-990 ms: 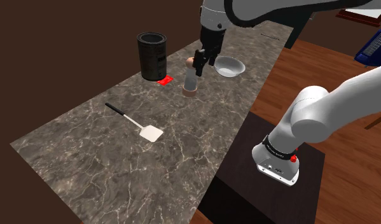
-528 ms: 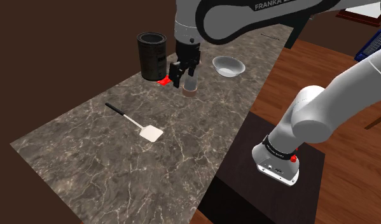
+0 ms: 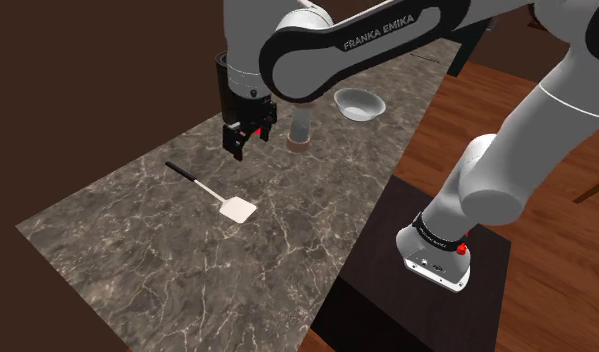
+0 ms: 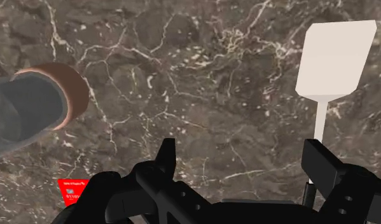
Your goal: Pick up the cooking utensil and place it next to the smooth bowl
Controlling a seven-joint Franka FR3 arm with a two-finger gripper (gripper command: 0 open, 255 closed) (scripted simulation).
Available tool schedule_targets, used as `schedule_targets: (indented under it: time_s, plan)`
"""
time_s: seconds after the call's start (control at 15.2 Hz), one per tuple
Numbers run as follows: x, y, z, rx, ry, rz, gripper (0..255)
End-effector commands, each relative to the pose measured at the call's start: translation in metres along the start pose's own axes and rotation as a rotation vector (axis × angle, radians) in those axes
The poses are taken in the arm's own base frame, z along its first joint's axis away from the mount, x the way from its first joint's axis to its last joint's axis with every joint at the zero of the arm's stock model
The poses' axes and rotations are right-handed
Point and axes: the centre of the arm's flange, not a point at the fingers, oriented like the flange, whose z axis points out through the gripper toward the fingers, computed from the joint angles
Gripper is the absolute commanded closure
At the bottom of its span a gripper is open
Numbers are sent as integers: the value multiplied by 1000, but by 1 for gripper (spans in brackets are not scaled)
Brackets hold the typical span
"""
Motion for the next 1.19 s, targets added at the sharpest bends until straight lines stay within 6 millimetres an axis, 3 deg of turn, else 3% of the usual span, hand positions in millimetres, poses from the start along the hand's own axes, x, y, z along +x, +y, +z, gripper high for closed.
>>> schedule_targets:
  time_s: [0.0,0.53,1.12]
  plan:
    - [13,-20,11,6,4,-2,0]
    - [59,-101,52,27,19,-12,0]
    - [60,-102,92,27,19,-12,0]
